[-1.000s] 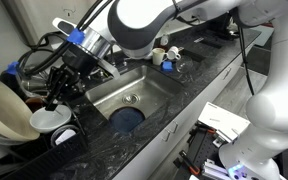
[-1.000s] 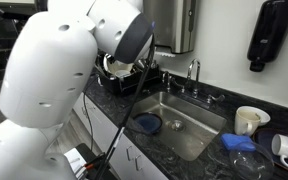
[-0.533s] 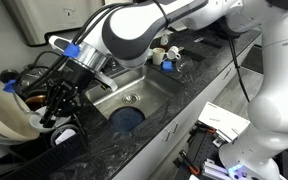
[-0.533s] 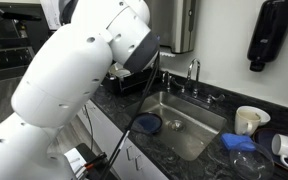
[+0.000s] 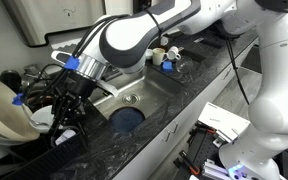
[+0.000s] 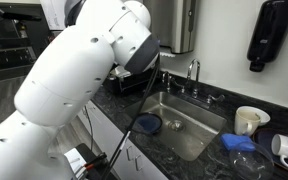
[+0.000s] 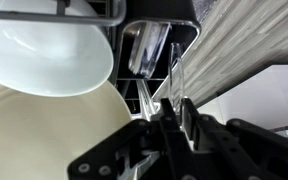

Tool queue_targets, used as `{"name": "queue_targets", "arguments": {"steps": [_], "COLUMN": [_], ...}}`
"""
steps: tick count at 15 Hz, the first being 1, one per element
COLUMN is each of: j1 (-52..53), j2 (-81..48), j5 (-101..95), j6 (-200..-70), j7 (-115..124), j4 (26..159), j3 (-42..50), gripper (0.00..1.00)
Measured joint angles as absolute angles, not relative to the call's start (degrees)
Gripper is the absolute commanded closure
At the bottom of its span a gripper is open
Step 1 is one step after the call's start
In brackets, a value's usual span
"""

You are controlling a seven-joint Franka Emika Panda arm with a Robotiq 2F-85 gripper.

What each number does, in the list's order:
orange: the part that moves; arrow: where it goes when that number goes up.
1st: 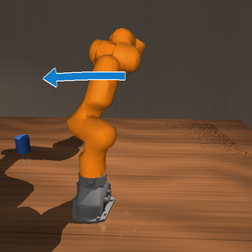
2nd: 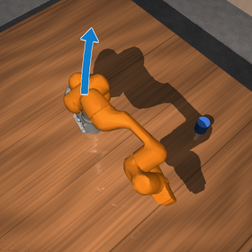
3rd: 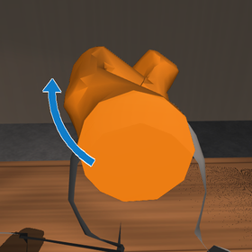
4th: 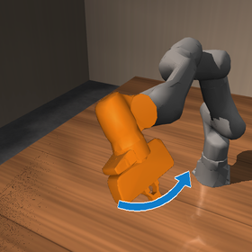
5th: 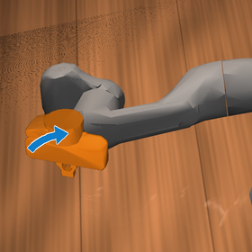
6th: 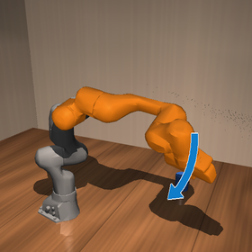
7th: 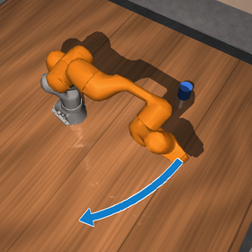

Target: Remove the fork from the sink and put it on the dish rack

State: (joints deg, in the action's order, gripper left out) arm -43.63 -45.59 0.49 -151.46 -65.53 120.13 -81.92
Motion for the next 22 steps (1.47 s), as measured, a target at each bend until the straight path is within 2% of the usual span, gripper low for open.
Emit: {"name": "queue_targets", "arguments": {"steps": [8, 9, 11, 18, 20, 22], "j1": [-33.73, -32.5, -30.85, -29.02, -28.55, -28.02], "j2": [-45.64, -45.64, -45.55, -45.17, -45.17, -45.17], "j5": [0.72, 0.83, 1.04, 2.78, 3.59, 4.29], "j6": [-149.65, -149.09, -147.35, -143.52, -143.28, -143.02], "j7": [-65.53, -65.53, -65.53, -65.61, -65.66, -65.67], "j4": [114.75, 113.7, 111.79, 108.37, 108.27, 108.28], "j3": [-73.66, -72.93, -71.8, -69.69, -69.5, -69.43], "gripper": [0.96, 0.6, 0.55, 0.05, 0.0, 0.0]}}
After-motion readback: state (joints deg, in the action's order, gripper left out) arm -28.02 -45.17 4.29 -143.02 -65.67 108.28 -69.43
